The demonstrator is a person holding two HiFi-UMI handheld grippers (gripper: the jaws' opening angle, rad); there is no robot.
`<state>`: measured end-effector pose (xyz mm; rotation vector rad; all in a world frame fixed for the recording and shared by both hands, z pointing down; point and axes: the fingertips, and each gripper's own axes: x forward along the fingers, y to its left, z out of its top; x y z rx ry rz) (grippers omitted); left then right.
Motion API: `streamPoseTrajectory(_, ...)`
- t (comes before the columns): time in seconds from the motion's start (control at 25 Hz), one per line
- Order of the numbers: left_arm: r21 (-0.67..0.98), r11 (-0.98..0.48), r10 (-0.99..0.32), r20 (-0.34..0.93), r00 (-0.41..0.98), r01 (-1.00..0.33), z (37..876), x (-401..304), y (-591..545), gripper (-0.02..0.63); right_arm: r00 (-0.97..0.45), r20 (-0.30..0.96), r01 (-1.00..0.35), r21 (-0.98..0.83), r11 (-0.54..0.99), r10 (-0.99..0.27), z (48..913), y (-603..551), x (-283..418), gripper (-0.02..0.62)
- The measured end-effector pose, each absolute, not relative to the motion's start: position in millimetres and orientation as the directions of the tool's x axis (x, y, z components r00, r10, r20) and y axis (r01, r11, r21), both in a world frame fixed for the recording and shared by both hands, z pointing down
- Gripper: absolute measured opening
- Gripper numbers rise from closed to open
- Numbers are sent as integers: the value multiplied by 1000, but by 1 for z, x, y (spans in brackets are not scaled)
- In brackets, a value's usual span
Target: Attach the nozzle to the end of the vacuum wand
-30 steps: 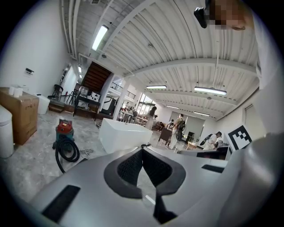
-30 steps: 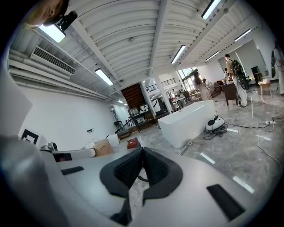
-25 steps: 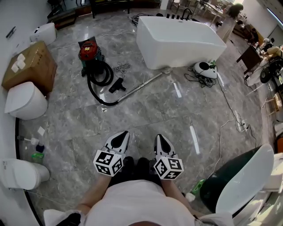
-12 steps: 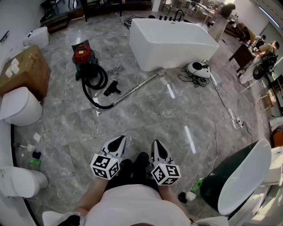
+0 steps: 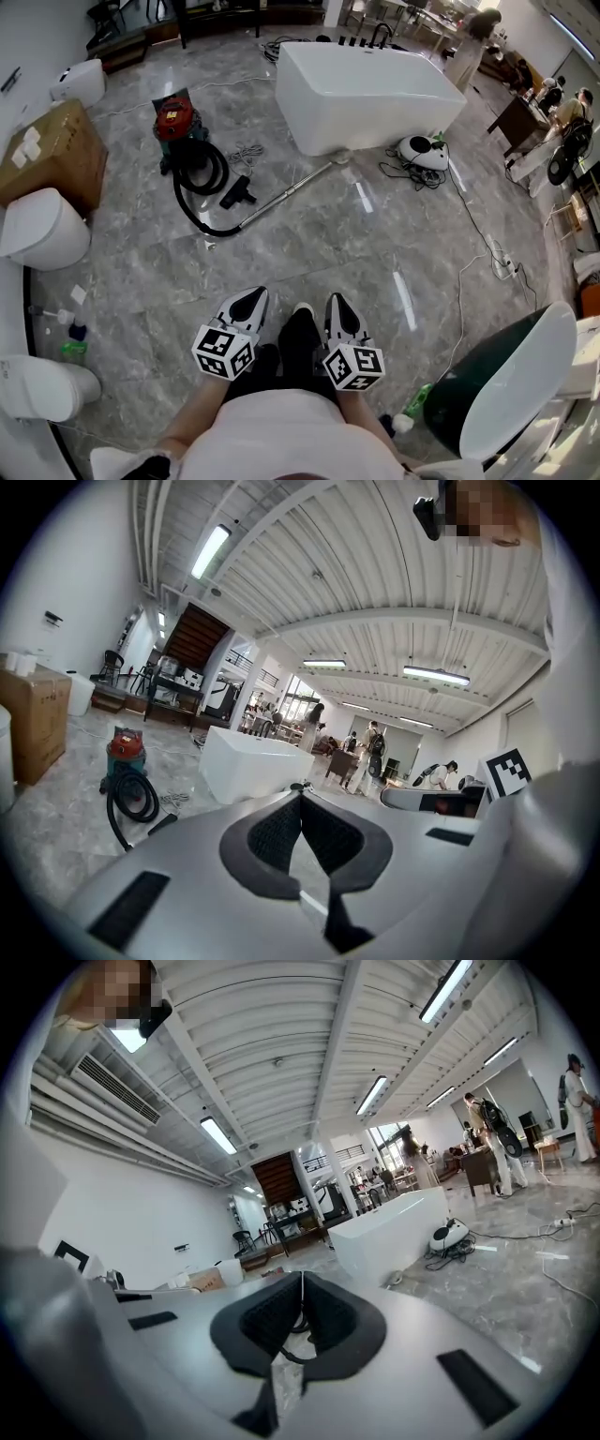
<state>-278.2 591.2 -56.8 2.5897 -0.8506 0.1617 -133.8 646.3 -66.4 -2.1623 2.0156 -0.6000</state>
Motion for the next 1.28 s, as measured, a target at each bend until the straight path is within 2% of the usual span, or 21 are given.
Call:
streamPoseTrajectory(0.48,341,-721,-568,208,796,-603,-67,-212,525,8,5,186,-944,-323,-65,-983,-76,572,-68,15)
streamPoseTrajectory(0.88,329,-706,-587,225,778,-628,-59,-162,469,9,39,220,-942,-316,-109,-975,-65,507,-3,15)
streamPoseTrajectory(1.28,330,-647,-646,241,724,-687,-55,-138,424,8,-41,243,-947,-318,-40,-969,-60,447,28,15)
